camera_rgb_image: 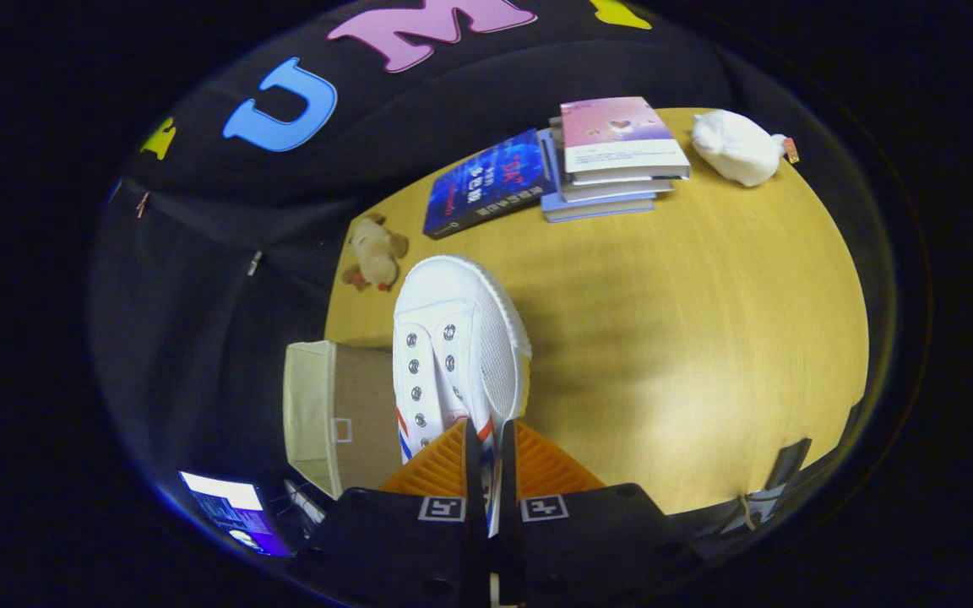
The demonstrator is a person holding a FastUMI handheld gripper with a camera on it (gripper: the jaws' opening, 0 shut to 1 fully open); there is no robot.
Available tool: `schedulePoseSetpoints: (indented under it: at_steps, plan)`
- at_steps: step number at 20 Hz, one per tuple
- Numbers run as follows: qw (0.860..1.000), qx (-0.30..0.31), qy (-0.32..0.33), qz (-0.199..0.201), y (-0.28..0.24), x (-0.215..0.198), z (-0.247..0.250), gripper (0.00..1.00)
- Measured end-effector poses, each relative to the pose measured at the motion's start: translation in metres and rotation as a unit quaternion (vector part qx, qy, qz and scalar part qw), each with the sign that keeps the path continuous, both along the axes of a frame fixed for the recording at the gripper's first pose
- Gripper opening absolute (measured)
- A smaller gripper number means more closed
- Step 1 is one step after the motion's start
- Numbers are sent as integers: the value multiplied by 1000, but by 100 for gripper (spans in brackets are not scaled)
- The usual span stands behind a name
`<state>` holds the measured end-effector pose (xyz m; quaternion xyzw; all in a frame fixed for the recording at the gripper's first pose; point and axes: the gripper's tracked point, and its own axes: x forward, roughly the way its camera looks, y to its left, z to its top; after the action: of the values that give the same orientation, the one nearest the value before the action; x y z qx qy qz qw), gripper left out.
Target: Open the storage box then place both shoes into the box .Put the left shoe in first, then the right shoe, with the right side of both shoes facing outward in a uniform manner.
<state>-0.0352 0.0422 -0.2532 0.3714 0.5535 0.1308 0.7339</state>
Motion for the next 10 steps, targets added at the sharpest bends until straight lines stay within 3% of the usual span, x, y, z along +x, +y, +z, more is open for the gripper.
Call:
schedulePoseSetpoints:
  at_steps: [5,10]
  plan:
    - [997,68,-14,20,87,13,72,9]
    - [996,73,-7,54,162,11,102,9]
